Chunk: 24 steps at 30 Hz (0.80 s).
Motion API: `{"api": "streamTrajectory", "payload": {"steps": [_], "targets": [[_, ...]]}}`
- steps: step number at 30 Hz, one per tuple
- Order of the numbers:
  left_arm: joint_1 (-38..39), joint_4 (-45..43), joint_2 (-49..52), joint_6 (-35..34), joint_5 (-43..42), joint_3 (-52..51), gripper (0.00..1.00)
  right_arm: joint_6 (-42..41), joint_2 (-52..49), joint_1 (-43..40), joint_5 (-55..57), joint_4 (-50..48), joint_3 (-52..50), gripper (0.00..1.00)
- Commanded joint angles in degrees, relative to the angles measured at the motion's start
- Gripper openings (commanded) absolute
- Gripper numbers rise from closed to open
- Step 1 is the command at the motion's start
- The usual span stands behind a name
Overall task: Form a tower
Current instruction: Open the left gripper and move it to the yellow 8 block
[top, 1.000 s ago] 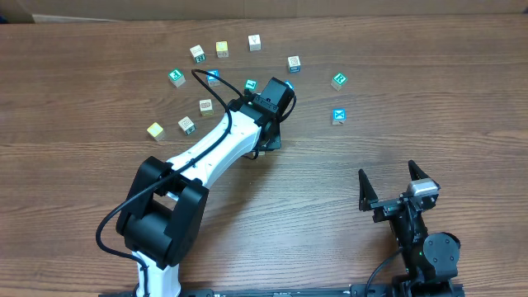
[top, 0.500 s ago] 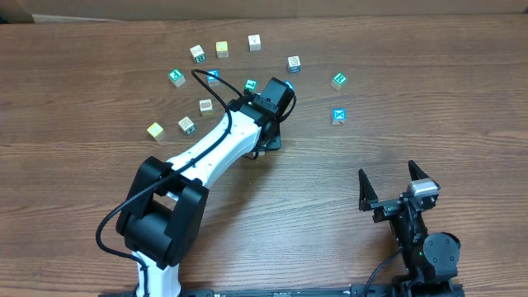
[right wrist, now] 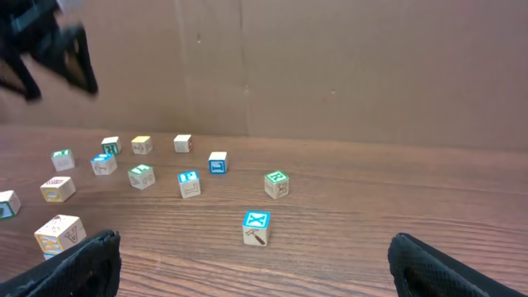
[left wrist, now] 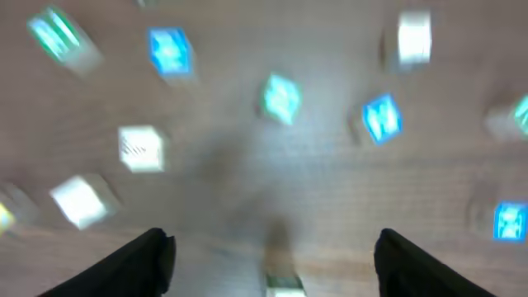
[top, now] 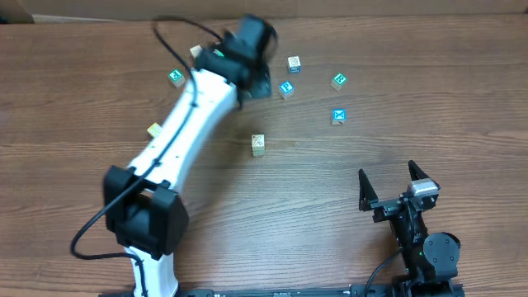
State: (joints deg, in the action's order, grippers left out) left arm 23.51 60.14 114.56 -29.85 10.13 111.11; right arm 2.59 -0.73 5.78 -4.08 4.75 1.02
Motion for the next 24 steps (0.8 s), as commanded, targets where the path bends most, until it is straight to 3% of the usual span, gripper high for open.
{"api": "streamTrajectory", "payload": {"steps": [1,7,16,24], "targets": [[-5.75,0.48,0.07,5.09,0.57,3.80,0.78,0.07,0.52,0.37,0.35,-0.17,-0.57,1.00],[-12.90,3.10,1.31,5.53,-2.91,2.40,0.68,0.07,0.52,0.37,0.35,-0.17,-0.57,1.00],[-16.37,8.02,8.09,13.53,-6.16,0.96,0.68,0.07,0.52,0.37,0.35,-0.17,-0.57,1.00],[-16.39,13.84,17.55,12.90,-6.14,0.96,0.67,0.07,0.52,0.37,0.35,-0.15,-0.57,1.00]]}}
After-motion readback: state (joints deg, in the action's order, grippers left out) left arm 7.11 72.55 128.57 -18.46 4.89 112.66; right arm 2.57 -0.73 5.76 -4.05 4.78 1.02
